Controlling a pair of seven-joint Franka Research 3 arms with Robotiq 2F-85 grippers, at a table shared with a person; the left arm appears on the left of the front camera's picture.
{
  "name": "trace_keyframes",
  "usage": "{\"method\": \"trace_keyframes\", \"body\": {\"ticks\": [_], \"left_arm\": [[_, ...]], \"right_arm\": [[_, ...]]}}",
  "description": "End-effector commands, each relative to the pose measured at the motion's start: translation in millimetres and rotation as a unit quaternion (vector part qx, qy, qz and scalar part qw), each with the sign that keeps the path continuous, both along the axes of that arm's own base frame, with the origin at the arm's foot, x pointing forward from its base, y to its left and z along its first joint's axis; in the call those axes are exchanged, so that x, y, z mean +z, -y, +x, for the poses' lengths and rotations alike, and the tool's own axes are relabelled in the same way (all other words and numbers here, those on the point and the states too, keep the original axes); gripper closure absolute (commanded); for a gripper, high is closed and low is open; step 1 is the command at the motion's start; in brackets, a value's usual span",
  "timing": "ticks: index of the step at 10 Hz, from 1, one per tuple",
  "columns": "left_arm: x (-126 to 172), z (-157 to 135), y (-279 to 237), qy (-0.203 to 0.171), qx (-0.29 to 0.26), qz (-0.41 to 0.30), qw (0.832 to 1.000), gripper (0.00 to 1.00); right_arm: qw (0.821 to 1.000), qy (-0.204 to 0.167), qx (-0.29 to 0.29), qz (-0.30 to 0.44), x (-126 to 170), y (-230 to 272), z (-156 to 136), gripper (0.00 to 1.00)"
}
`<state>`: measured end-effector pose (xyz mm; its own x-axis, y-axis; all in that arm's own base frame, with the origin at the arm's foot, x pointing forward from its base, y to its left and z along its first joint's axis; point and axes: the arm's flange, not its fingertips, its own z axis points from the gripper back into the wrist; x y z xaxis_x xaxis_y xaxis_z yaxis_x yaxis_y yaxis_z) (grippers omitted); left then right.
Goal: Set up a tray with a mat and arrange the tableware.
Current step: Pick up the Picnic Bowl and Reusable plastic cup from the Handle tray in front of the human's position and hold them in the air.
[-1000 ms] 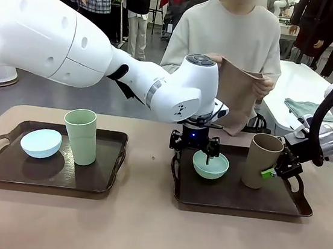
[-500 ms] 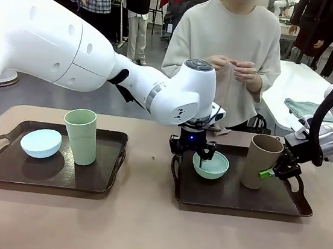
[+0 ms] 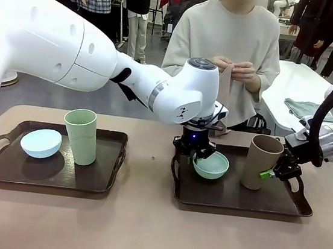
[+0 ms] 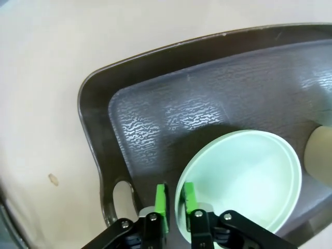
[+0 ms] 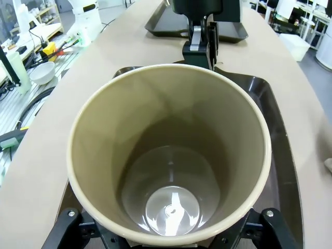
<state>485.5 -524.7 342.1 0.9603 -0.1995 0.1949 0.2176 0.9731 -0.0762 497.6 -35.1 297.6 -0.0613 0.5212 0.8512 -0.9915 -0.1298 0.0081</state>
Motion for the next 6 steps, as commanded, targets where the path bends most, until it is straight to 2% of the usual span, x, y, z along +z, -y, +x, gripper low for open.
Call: {"method": "trace_keyframes", "body": {"ticks": [1,2,3,4,6], "left_arm": [[8,-2,-1,0.003,0.021,0.004,1.000,1.00],[10,-4,-3,0.003,0.023,0.003,1.000,1.00],[14,-7,-6,0.004,0.027,0.015,1.000,1.00],[24,-13,-11,0.001,0.031,0.021,0.999,1.00],[78,-34,-19,0.012,0.032,-0.002,0.999,1.00]], "right_arm": [[1.000,0.010,0.009,0.008,-4,5,-1,0.75],[1.000,0.011,0.008,0.007,-4,5,-3,1.00],[1.000,0.004,-0.012,0.002,2,3,-4,0.76],[1.000,0.000,-0.021,0.006,17,0,-10,0.76],[0.999,0.034,-0.023,0.002,73,-9,-33,0.76]]}}
